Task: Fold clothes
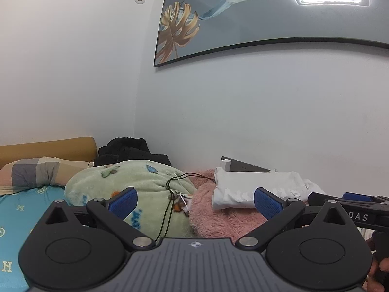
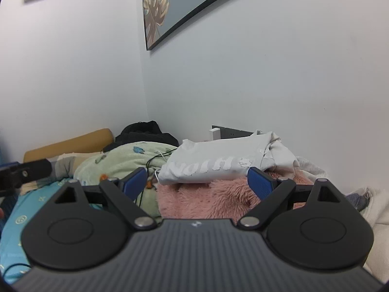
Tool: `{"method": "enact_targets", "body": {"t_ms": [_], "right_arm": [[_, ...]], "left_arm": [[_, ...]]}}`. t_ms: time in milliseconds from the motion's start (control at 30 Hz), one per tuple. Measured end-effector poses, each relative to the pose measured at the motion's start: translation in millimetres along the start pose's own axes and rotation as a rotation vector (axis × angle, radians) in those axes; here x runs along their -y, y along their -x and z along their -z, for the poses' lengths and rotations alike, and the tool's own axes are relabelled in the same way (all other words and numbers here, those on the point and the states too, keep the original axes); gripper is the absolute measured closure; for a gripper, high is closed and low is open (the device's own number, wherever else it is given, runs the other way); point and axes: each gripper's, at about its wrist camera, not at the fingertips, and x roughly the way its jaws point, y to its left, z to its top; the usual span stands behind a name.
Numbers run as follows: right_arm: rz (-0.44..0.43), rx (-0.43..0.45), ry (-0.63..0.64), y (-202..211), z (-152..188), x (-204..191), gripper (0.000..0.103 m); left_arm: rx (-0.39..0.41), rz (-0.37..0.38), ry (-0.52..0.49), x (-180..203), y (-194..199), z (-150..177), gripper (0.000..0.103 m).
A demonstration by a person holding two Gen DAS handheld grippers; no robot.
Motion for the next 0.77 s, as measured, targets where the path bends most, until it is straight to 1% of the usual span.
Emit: {"method": "enact_targets", "body": {"t_ms": [100, 233, 367, 500, 767], "right_arm": [[0.008, 0.002, 0.012, 0, 0, -4, 0.012], [0.02, 0.006, 0.021, 0, 0, -8, 0.012], [0.033, 0.009, 0.025, 4, 0, -9, 0.012], [0.029, -0.011, 0.042, 4, 1, -10, 0.012], [0.03, -0.007, 0.046, 11, -2, -8, 0.012]], "left_arm": [[0.006, 0.003, -0.002, 0, 3, 1, 0.0], [-0.009, 0.002, -0.026, 5, 3, 3, 0.0], [-0.014, -0.004, -0.024, 6, 4, 5, 0.0], [-0.014, -0.009, -0.023, 6, 5, 5, 0.0], [-0.021, -0.024, -0.037, 3, 9, 6, 0.0]]}}
